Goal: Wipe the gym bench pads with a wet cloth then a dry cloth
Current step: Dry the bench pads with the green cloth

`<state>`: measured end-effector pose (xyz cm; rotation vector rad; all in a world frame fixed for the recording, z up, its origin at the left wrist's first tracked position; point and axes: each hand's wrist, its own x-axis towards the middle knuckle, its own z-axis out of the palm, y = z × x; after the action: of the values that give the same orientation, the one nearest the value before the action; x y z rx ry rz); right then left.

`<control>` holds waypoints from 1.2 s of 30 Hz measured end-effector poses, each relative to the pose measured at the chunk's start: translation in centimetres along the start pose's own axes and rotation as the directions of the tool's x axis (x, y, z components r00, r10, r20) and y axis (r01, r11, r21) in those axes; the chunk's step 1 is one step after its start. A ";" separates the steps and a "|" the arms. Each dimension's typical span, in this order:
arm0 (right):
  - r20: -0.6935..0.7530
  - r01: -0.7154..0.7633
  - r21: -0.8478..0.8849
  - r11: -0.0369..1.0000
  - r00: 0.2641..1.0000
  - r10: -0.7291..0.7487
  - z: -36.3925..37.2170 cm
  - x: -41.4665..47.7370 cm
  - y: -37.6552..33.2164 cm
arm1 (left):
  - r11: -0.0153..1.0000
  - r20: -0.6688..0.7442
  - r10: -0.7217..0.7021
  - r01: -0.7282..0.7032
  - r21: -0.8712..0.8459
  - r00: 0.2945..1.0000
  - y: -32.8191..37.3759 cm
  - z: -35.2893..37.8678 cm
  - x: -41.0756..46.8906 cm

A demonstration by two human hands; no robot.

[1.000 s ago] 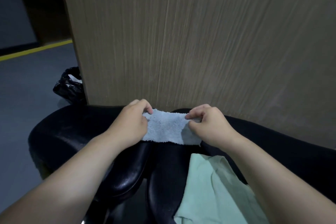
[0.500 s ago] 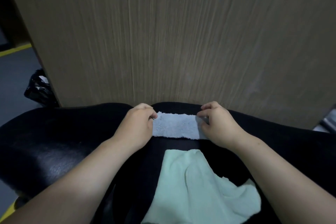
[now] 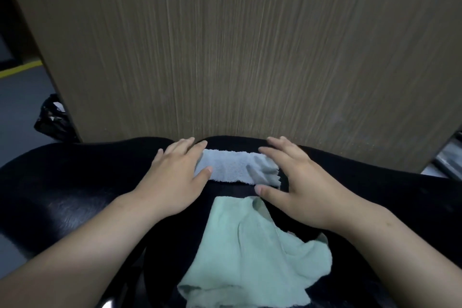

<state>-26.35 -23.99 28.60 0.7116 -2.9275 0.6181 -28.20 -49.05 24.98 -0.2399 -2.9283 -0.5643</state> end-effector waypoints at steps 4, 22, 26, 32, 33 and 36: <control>0.167 0.111 0.002 0.994 0.980 -0.110 -0.2 -2.8 -2.1 | 0.995 -0.018 0.063 -0.064 -0.077 0.998 1.3 -0.6 -2.7; 0.447 0.176 -0.357 0.917 0.895 0.002 4.0 -7.4 -6.2 | 0.914 0.456 0.273 -0.376 0.151 0.847 1.7 -1.5 -11.9; 0.446 0.199 -0.374 0.906 0.895 -0.013 5.1 -6.2 -8.2 | 0.894 0.437 0.202 -0.347 0.284 0.877 1.1 -2.3 -12.3; 0.421 0.229 -0.349 0.909 0.905 -0.066 7.8 -2.7 -11.0 | 0.902 0.412 0.018 -0.193 0.387 0.911 -1.4 -3.4 -12.2; 0.412 0.237 -0.343 0.909 0.908 -0.081 8.3 -2.1 -11.4 | 0.905 0.407 -0.010 -0.165 0.393 0.913 -2.0 -3.6 -12.2; 0.400 0.254 -0.330 0.909 0.910 -0.109 9.7 -0.2 -12.8 | 0.910 0.440 -0.069 -0.124 0.395 0.896 -3.9 -4.4 -12.4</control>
<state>-20.05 -38.13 24.41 1.1426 -3.1083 -0.1199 -16.34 -55.90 25.43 -0.4029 -3.3784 0.1607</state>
